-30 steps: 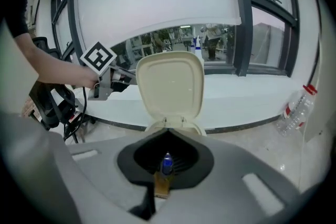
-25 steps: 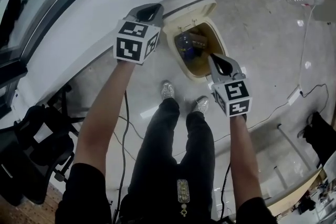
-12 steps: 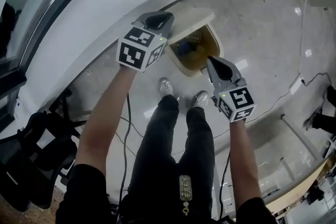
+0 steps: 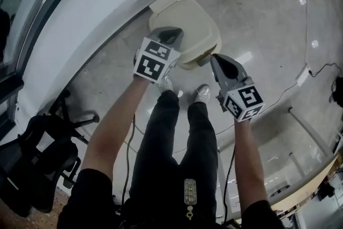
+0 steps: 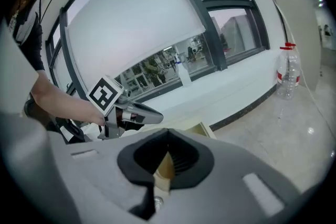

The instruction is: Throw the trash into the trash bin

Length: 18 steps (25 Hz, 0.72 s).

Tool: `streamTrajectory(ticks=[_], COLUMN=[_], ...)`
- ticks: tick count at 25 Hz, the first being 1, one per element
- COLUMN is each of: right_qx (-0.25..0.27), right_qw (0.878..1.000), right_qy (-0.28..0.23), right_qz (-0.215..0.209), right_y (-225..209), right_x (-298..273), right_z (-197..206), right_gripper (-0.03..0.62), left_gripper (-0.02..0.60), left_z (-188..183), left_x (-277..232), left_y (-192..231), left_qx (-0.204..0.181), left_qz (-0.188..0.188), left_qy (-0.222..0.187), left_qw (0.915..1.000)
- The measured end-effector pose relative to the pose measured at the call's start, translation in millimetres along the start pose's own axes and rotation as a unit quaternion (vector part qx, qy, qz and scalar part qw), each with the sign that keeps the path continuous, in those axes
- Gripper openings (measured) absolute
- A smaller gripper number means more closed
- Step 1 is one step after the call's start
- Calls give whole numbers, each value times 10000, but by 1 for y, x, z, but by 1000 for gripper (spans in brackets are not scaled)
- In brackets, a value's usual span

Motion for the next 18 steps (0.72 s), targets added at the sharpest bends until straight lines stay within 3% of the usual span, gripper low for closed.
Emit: streamTrajectory(ticks=[18], right_qx=[-372], right_qw=[9950], right_qy=[917], right_qz=[152], right_y=[-53], right_x=[-33], right_z=[70], right_gripper=[2], left_gripper=[2], left_z=[52], left_x=[-53], left_y=[-34], left_qx=[84], left_qz=[-351], left_qy=[551], left_qw=[9978])
Point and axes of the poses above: the fingertips, and each gripper's own axes: x backward along the fingers, y to its left, z out of its underside, the point moved 9 cm from there along x, backward along the fingers, and after that the axes turned 9 degrees about -z, right-handed, at the moved point
